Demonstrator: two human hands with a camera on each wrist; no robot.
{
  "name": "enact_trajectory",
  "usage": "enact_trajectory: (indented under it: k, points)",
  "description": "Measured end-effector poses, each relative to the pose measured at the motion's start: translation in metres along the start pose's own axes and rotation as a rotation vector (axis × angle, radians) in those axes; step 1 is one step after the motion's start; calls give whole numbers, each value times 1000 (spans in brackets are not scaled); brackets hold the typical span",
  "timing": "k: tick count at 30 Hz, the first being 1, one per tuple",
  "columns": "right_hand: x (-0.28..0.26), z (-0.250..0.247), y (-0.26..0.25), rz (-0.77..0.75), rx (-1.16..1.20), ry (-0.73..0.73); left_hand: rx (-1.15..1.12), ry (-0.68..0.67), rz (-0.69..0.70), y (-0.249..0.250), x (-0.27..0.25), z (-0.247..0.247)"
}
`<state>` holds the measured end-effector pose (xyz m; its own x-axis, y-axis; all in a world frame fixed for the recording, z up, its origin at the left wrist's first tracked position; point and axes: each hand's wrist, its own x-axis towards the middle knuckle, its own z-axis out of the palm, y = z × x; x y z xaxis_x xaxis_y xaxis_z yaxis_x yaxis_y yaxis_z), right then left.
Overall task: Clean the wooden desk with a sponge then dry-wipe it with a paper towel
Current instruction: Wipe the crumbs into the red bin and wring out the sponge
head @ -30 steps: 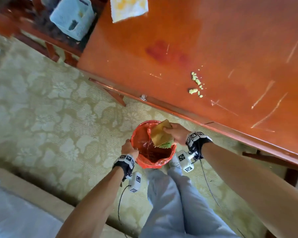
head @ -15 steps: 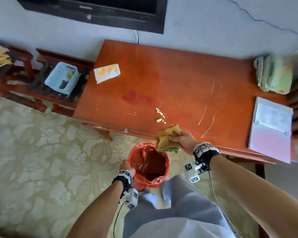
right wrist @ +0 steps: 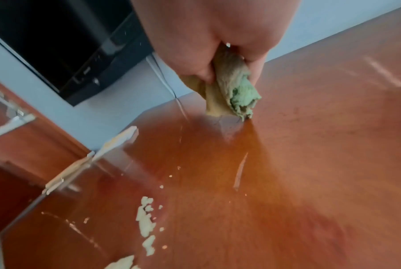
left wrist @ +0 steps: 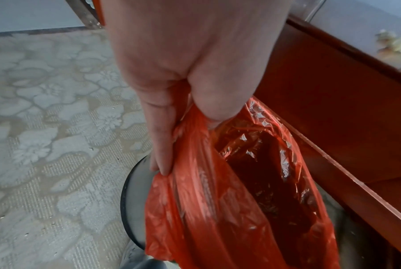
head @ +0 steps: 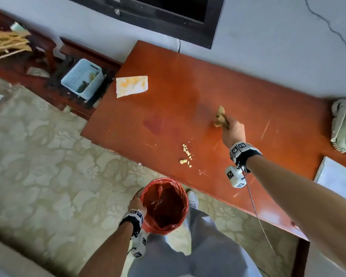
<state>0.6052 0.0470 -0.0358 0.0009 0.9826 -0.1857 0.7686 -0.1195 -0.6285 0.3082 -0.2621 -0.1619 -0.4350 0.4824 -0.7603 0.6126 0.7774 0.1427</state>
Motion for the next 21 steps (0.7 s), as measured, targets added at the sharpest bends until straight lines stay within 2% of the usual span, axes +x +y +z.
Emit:
enact_trajectory:
  k: [5, 12, 16, 21]
  points:
    - [32, 45, -7, -151, -188, -269, -40, -39, -89, -1, 10, 11]
    - [21, 79, -27, -277, -309, -314, -111, -58, -158, 2, 35, 29]
    - [-3, 83, -24, -431, -387, -426, -188, -55, -172, 10, 46, 42]
    - [-38, 79, -9, -471, -387, -517, -261, -44, -146, 22, 62, 54]
